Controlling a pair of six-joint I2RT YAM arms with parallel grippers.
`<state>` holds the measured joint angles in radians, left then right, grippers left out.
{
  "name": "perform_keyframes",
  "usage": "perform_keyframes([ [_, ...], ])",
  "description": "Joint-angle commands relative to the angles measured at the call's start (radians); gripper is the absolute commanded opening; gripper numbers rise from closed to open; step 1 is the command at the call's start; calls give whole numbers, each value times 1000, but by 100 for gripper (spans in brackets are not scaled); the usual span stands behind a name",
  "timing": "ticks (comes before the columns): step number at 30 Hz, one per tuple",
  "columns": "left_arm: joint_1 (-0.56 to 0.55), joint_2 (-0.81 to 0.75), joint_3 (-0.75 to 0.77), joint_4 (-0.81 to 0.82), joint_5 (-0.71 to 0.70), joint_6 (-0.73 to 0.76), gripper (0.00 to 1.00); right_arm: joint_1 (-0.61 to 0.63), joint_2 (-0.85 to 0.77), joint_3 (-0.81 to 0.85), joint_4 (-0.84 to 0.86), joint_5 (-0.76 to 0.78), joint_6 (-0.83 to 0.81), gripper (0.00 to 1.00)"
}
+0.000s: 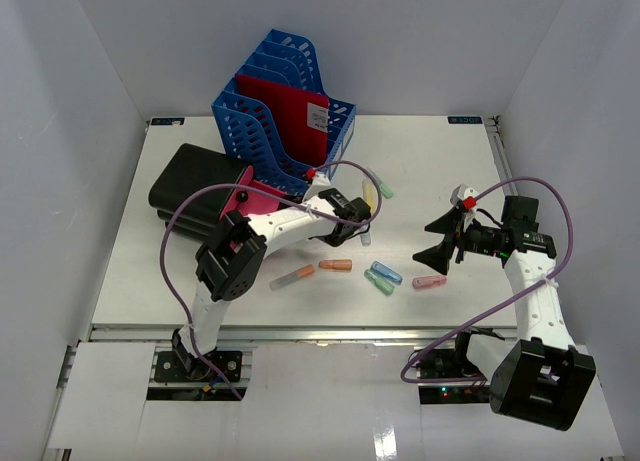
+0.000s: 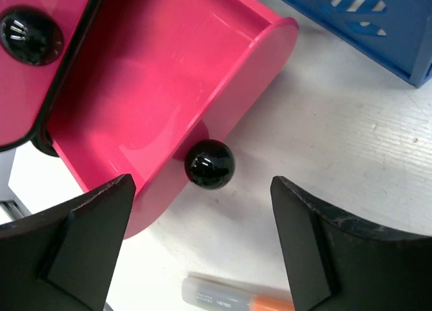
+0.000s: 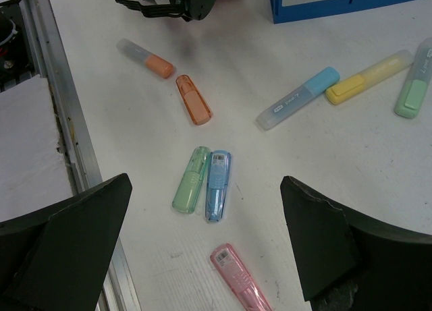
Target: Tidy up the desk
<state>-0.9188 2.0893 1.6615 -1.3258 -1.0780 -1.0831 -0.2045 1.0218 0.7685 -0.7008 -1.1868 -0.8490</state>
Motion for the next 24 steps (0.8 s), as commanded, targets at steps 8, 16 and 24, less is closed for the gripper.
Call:
perform_keyframes([
  [8, -10, -255, -106, 356, 229, 289, 98, -11, -12, -3, -6, -35, -10, 98],
  [16, -37, -577, -364, 698, 750, 698, 98, -12, -12, -3, -13, -36, -19, 98],
  [24, 3, -796, -608, 733, 1115, 805, 98, -11, -1, -5, -39, -36, -65, 98],
])
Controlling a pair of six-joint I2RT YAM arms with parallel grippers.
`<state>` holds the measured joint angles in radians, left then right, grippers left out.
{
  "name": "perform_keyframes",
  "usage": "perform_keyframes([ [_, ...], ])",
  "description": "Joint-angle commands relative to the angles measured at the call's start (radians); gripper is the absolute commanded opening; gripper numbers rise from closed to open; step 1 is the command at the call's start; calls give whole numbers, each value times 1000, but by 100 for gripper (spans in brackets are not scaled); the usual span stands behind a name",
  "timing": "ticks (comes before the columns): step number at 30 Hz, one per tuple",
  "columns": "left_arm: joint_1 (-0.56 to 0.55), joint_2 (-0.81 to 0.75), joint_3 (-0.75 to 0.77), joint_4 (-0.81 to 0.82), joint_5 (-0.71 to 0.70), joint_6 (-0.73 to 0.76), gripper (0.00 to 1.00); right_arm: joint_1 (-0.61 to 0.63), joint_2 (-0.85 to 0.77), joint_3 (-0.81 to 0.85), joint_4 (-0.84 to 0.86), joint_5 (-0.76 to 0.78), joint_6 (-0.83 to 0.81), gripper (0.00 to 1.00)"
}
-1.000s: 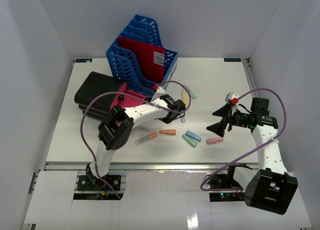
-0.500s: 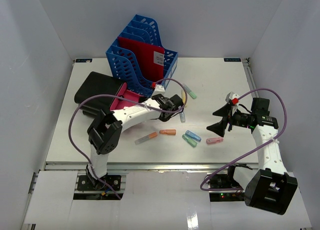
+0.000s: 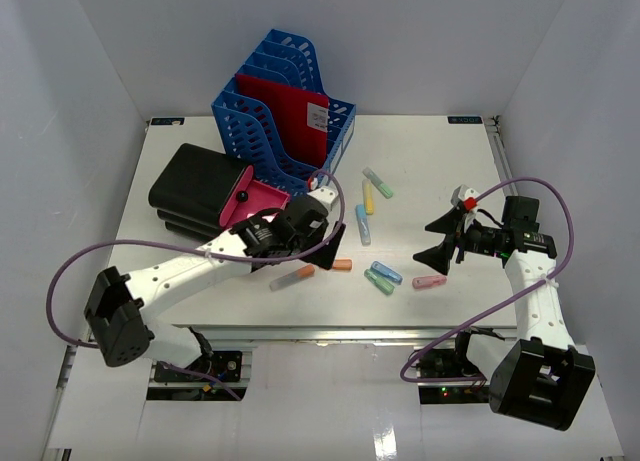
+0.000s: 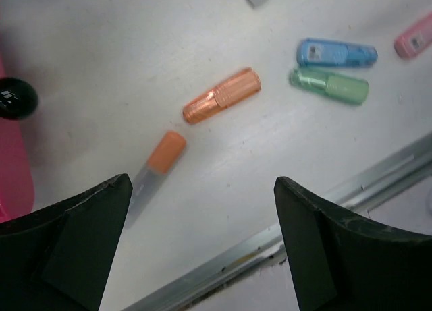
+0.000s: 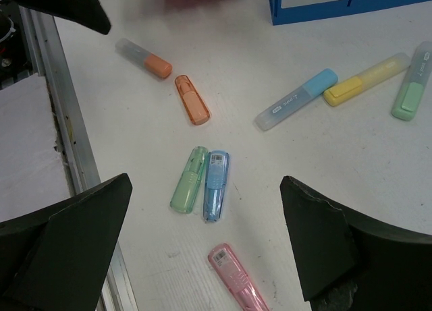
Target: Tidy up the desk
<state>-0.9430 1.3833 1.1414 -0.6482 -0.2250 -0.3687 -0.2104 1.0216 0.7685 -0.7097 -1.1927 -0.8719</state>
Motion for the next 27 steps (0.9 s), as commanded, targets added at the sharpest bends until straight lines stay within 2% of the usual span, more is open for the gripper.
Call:
perform_keyframes([
  [1, 37, -112, -117, 59, 296, 93, 98, -3, 0, -6, -29, -26, -42, 98],
  [4, 61, -157, -177, 86, 354, 97, 98, 35, 10, 4, 10, 55, 11, 98],
  [8, 73, -238, -242, 130, 387, 64, 98, 162, 5, 21, 157, 302, 215, 98],
  [11, 75, -312, -286, 162, 388, 12, 98, 372, 30, 63, 277, 629, 355, 90],
  [13, 75, -384, -316, 176, 375, -38, 98, 488, 103, 99, 306, 807, 450, 90],
  [21, 78, -641, -357, 199, 283, -164, 98, 686, 468, 316, 373, 1107, 805, 90],
  [27, 76, -744, -351, 181, 223, -196, 98, 755, 673, 438, 405, 1164, 925, 95],
])
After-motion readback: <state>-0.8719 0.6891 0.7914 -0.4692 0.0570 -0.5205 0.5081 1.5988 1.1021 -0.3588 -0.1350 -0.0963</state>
